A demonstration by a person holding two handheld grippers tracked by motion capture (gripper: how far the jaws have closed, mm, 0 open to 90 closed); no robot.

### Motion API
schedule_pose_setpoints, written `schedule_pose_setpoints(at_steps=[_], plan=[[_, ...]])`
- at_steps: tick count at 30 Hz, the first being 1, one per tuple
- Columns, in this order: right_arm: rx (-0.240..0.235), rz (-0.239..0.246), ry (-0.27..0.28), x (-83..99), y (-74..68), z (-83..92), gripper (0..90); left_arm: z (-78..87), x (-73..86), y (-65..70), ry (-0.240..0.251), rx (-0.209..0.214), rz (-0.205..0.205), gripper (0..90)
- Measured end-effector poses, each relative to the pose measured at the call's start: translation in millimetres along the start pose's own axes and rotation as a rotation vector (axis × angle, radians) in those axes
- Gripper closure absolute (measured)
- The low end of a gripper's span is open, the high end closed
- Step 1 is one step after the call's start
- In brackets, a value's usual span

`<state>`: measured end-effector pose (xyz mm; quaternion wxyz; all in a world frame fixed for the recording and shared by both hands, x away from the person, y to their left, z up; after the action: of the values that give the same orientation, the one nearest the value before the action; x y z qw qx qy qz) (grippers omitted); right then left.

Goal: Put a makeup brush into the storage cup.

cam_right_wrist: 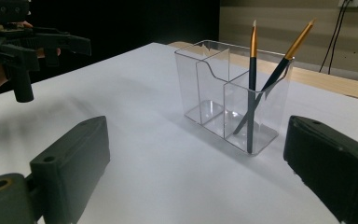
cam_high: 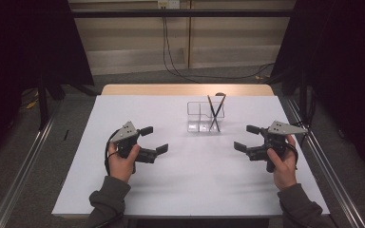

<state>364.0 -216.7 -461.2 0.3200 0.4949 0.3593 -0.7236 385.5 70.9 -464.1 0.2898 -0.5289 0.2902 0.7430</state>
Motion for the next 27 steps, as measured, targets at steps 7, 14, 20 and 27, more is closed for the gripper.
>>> schedule_pose_setpoints(at_steps=[7, 14, 20, 27], plan=[[0.001, -0.001, -0.004, 1.8, -1.2, 3.7, 6.5, 1.0, -0.9, 0.4, 0.003, 0.011, 0.000, 2.6], [0.006, -0.001, -0.005, 4.4, -1.0, 8.2, 6.5, 1.3, -1.6, -0.8, 0.008, -0.005, 0.007, 2.6], [0.008, -0.004, -0.004, 5.2, -1.8, 11.2, 6.5, 1.3, -1.3, -1.4, 0.007, -0.005, 0.002, 2.5], [0.011, -0.005, 0.001, 5.2, -3.3, 15.6, 6.5, 1.4, -1.1, -1.4, 0.006, -0.006, 0.006, 2.6]])
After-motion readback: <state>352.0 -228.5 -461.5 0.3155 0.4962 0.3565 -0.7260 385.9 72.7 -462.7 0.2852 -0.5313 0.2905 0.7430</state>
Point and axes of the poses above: each handheld gripper's, and its own axes: z roughly backward along the jaws, x roughly out of its underside, y roughly to its right, the point moved 10 cm from there along -z, roughly forward along the jaws, and after that the axes turned 12 degrees about -x, right-handed, at the moved point
